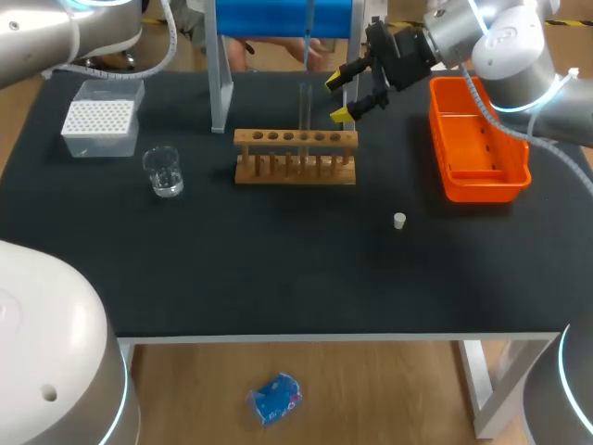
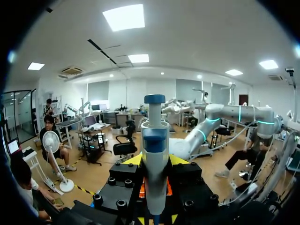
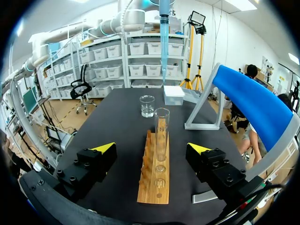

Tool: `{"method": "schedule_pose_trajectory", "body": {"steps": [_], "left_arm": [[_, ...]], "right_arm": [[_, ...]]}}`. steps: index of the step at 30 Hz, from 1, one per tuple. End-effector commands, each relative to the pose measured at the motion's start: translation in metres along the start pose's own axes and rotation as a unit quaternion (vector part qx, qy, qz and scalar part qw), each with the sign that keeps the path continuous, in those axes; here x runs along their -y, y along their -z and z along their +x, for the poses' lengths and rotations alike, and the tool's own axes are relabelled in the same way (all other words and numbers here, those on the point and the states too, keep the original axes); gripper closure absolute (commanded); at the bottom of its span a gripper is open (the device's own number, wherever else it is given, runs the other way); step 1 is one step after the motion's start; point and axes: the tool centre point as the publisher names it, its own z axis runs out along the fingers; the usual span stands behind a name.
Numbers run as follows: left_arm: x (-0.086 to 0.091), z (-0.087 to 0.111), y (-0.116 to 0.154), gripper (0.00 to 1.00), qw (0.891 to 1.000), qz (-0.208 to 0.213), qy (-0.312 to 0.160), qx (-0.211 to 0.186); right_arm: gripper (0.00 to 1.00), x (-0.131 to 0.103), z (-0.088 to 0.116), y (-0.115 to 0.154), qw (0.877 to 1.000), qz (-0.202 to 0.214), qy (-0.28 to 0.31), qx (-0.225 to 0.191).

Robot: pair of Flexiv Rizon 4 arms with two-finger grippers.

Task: Invert the test tube, pick up the pipette, mount the tip to pipette, aspirate from beaker and dispense into the tube, eject the tip, return the pipette, and cap with the stopper.

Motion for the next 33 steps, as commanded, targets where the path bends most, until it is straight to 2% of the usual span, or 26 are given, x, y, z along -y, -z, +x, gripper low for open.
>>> {"method": "schedule_pose_trajectory", "body": {"steps": [1, 9, 12, 18, 22, 28, 33], "left_arm": [[0.005, 0.012, 0.001, 1.0, 1.0, -0.001, -0.002, 0.006], [0.014, 0.034, -0.002, 1.0, 1.0, -0.003, -0.013, 0.01], [0.015, 0.045, -0.003, 1.0, 1.0, -0.005, -0.015, 0.013], [0.014, 0.069, -0.008, 1.0, 1.0, -0.002, -0.019, 0.018], [0.01, 0.085, -0.013, 1.0, 1.0, 0.003, -0.025, 0.017], [0.001, 0.11, -0.021, 1.0, 0.999, 0.009, -0.034, 0.01], [-0.006, 0.129, -0.025, 1.0, 0.999, 0.013, -0.039, 0.009]], "right_arm": [[0.0, 0.0, -0.001, 0.0, 1.0, 0.0, 0.0, -0.001], [0.0, 0.0, -0.001, 0.0, 1.0, 0.0, 0.0, -0.001], [0.0, -0.005, 0.009, 0.007, 1.0, -0.015, 0.014, 0.003], [0.0, -0.016, 0.036, 0.028, 0.998, -0.036, 0.043, 0.012], [0.0, -0.02, 0.057, 0.038, 0.996, -0.07, 0.045, 0.019], [0.0, -0.025, 0.091, 0.039, 0.991, -0.125, 0.037, 0.025], [0.0, -0.029, 0.117, 0.04, 0.987, -0.154, 0.033, 0.026]]}}
